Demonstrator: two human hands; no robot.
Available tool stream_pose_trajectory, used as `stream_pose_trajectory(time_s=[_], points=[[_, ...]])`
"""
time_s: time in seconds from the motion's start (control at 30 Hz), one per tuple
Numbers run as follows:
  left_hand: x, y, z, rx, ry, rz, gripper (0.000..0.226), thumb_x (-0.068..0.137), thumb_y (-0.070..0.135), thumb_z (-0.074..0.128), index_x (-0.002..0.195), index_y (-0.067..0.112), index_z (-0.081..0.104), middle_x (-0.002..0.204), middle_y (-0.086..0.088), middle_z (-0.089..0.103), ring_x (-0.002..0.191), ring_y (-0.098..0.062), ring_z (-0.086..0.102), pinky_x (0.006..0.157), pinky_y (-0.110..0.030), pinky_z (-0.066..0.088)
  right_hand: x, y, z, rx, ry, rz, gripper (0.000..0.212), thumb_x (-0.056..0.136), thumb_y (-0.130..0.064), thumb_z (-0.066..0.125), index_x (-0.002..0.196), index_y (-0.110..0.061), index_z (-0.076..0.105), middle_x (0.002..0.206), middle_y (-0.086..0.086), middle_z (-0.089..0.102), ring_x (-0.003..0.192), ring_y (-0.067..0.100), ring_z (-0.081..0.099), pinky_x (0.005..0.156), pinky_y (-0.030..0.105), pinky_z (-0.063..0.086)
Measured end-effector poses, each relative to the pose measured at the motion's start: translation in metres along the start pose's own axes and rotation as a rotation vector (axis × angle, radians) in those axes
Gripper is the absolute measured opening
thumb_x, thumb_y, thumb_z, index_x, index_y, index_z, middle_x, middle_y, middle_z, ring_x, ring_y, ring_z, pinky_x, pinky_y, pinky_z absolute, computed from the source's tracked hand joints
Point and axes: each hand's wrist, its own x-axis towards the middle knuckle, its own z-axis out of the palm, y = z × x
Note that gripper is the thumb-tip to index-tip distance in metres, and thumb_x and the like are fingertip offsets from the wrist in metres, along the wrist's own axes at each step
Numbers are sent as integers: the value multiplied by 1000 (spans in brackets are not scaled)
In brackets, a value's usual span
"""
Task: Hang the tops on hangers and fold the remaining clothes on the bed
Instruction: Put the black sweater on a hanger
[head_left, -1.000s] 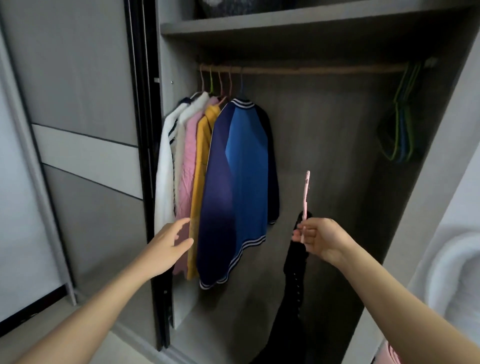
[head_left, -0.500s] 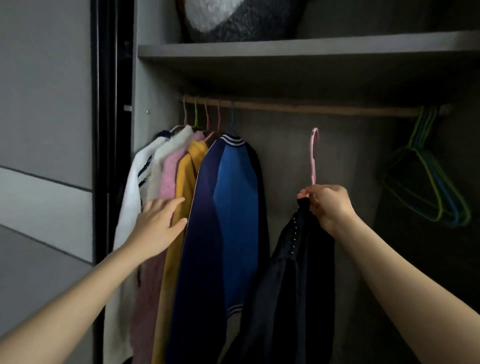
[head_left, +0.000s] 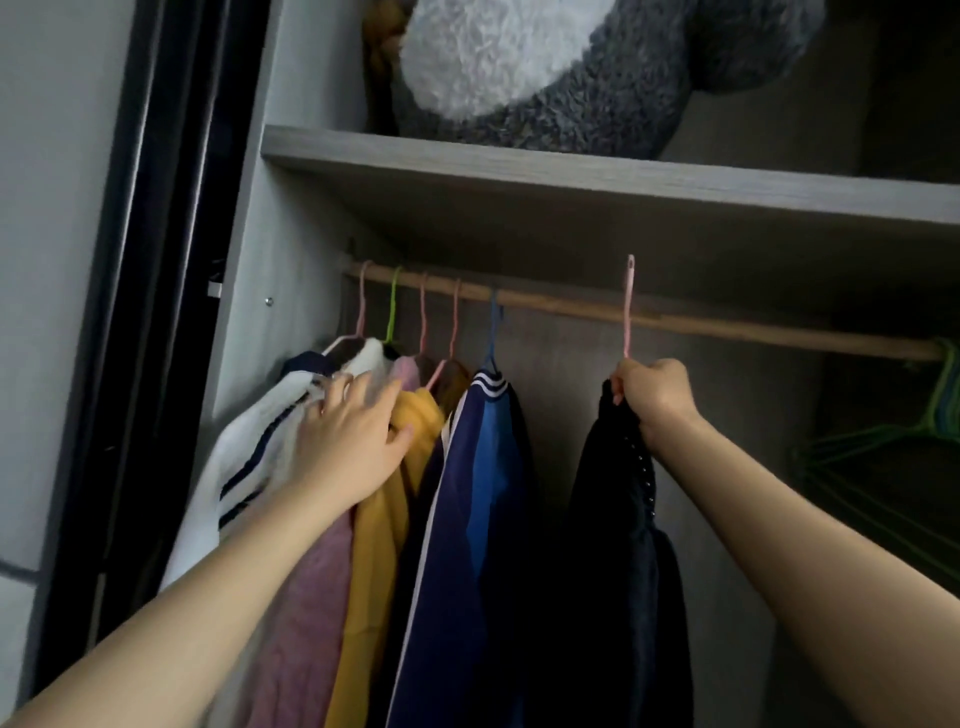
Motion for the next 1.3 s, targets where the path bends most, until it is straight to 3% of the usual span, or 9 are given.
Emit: stream_pose_trajectory(time_s=[0.17, 0.33, 0.63, 0.8, 0.87, 0.97, 1.03, 1.17, 1.3], points=[[-1, -4, 11, -113, 27, 82, 48, 97, 44, 30, 143, 32, 28, 143, 6, 43, 128, -19, 40, 98, -34, 37, 28, -2, 30, -81, -11, -16, 19, 93, -12, 48, 87, 2, 60, 62, 9, 52, 51, 17, 46, 31, 12, 33], [0, -3, 12, -155, 25, 128, 52, 99, 43, 27, 148, 28, 18, 148, 6, 35, 133, -18, 33, 102, -34, 35, 50, 2, 65, -105, -48, 2, 30, 94, -10, 47, 66, -4, 52, 61, 11, 49, 50, 17, 44, 36, 16, 36], [-3, -10, 15, -124, 27, 179, 55, 99, 44, 27, 149, 27, 13, 150, 6, 32, 135, -18, 30, 101, -31, 33, 65, 28, 109, 34, -74, 118, 28, 93, -4, 46, 65, -1, 46, 48, 11, 47, 30, 13, 44, 39, 24, 37], [-2, -10, 17, -56, -10, 189, 71, 84, 54, 4, 148, 25, 18, 146, 6, 39, 131, -19, 35, 98, -33, 38, 60, 31, 125, -59, -187, 111, 26, 90, 5, 41, 66, -3, 43, 59, 13, 46, 50, 21, 43, 39, 23, 38], [-3, -10, 16, -82, 6, 175, 78, 79, 53, 3, 142, 20, 36, 135, 1, 52, 122, -25, 47, 90, -39, 45, 61, 24, 120, -115, -248, 123, 23, 91, 3, 40, 70, -7, 40, 64, 12, 45, 53, 21, 44, 40, 23, 40], [-7, -6, 19, -79, 181, 212, 51, 87, 38, 28, 114, 12, 62, 107, -6, 68, 93, -30, 64, 69, -42, 52, 61, 17, 102, -289, -335, 88, 24, 95, -9, 43, 71, -9, 41, 66, 9, 43, 53, 19, 42, 48, 23, 35], [-10, 3, 18, -76, 264, 242, 41, 86, 32, 35, 103, 10, 66, 101, -7, 68, 87, -30, 64, 66, -41, 52, 60, 17, 85, -372, -331, 18, 25, 96, -15, 45, 72, -5, 47, 70, 11, 47, 54, 18, 42, 51, 23, 29], [-16, 38, 11, -177, 322, 339, 40, 86, 31, 40, 100, 8, 68, 98, -9, 67, 89, -32, 63, 71, -42, 51, 58, 22, 39, -555, -320, -91, 34, 96, -19, 48, 110, 11, 56, 88, 14, 51, 71, 22, 48, 61, 27, 35], [-30, 84, 19, -214, 324, 447, 36, 86, 28, 43, 96, 8, 71, 99, -10, 67, 92, -32, 62, 73, -40, 50, 58, 23, -41, -872, -152, -178, 27, 95, -21, 50, 92, 3, 62, 92, 17, 57, 78, 28, 53, 65, 28, 40]])
